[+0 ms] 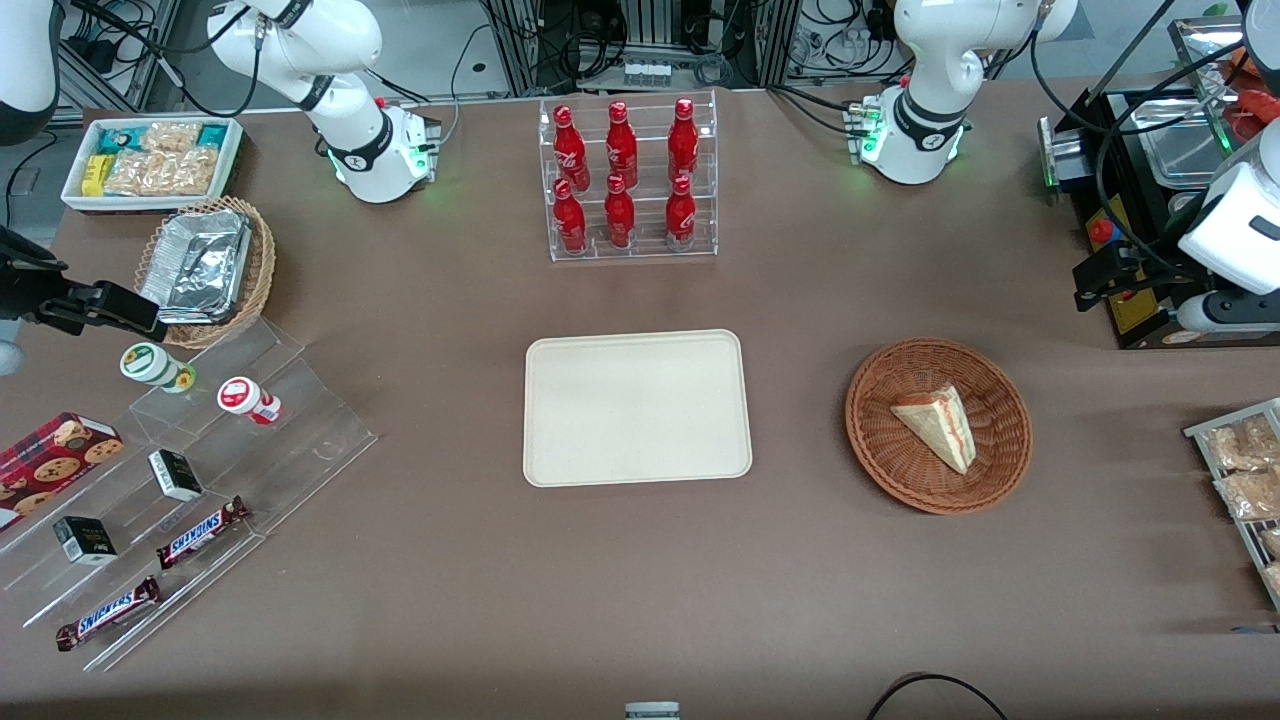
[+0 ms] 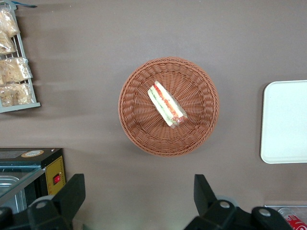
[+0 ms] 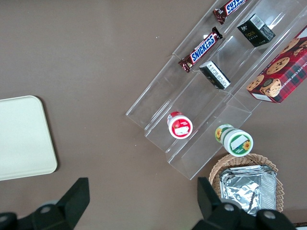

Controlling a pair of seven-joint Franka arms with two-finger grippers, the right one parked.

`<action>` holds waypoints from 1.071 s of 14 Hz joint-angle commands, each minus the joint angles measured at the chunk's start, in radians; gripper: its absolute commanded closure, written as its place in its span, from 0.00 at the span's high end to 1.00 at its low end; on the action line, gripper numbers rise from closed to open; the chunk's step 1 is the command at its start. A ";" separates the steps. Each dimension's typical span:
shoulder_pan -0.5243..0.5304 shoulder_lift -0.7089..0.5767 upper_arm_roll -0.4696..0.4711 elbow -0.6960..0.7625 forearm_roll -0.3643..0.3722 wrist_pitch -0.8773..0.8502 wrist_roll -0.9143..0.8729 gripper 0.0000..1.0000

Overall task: Place sandwich from basket to tray
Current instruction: 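Move the left gripper over the wicker basket toward the wrapped sandwich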

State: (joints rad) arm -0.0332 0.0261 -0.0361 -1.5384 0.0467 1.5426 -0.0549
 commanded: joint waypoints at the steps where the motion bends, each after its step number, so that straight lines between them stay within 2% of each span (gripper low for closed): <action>1: -0.013 0.003 0.007 0.017 0.009 -0.016 0.012 1.00; 3: -0.004 0.008 0.007 0.017 -0.019 -0.013 0.010 1.00; 7: 0.001 0.040 0.009 -0.012 -0.019 0.019 0.003 1.00; 10: 0.001 0.025 0.009 -0.168 -0.018 0.180 -0.035 1.00; 15: -0.004 0.014 0.005 -0.426 -0.015 0.495 -0.328 1.00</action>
State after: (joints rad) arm -0.0331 0.0735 -0.0299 -1.8624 0.0397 1.9396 -0.2855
